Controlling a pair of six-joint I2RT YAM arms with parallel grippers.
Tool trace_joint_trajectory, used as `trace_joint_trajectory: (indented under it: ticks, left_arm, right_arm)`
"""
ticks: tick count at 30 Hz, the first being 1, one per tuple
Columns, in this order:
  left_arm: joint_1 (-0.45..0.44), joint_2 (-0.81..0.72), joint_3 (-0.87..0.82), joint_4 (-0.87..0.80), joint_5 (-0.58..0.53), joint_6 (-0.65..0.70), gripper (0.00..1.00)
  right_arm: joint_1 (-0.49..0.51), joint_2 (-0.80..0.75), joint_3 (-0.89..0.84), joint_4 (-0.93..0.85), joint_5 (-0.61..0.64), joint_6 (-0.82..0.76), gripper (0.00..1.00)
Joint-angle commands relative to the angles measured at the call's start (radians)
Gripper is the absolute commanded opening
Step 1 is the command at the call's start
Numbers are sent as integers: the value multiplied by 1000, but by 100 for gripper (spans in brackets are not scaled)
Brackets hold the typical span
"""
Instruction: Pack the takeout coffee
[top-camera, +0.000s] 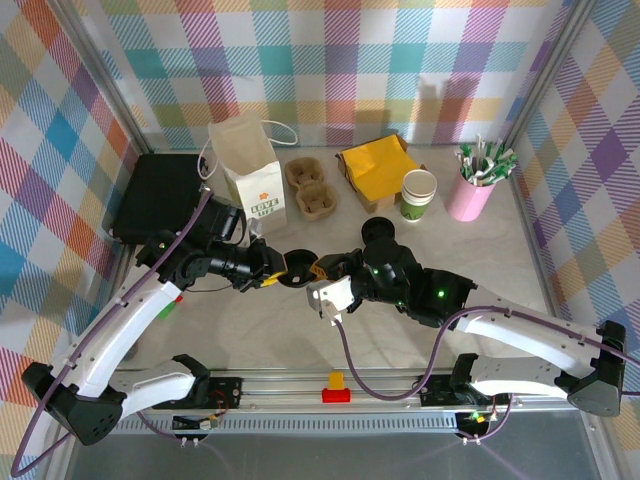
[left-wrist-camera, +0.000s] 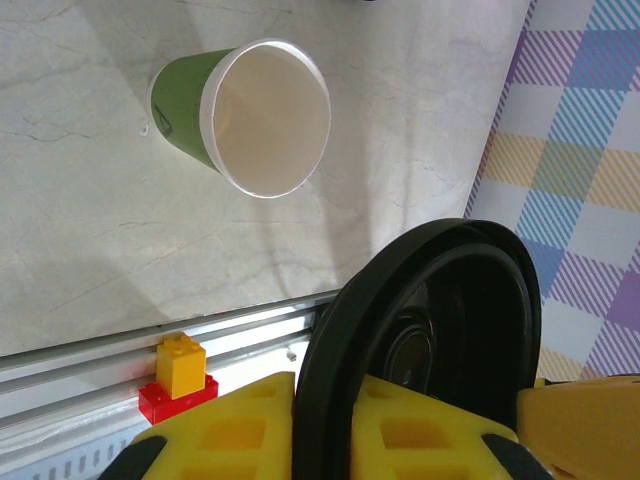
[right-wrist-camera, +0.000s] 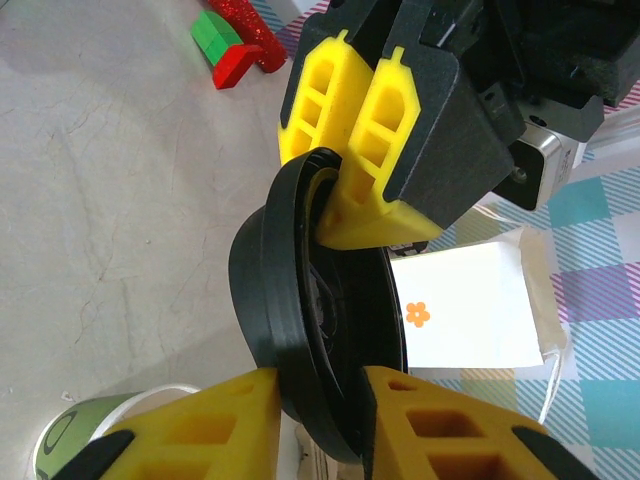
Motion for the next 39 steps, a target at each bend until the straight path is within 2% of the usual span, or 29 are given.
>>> trace_joint_trajectory:
  ticks: [1,13,17,19,21,25,28,31,34,39]
  left_arm:
    - [6,2,-13,-59,26,-62,16]
    - [6,-10,-14,-27,65,-79,16]
    - [6,-10,-8,-21,69,-80,17]
    - [6,-11,-4,-19,72,-80,18]
    - [6,-12,2,-15,79,-78,22]
    - [6,-21,30,6,72,-71,37]
    - [8,-36,78,5,17,-38,52]
    - [9,-64,129,-11,-86,17,66]
    - [8,-110,155,6,-192,80,72]
    - [8,-218,108,64,-415,180,73]
  right_arm:
    - [9,-9,36,-13,-16,6,27]
    - [9,32,35,14,22,9,28]
    - [10,47,49,-6,43,23,21]
    - [9,49,54,-15,53,39,13]
    - [9,49,58,-20,64,63,7]
    - [9,46,67,-49,79,132,6]
    - [9,42,79,-82,81,221,3]
    - [9,31,84,-113,76,332,1]
    - [9,22,102,-157,68,474,0]
    - [2,-1,127,-211,74,777,0]
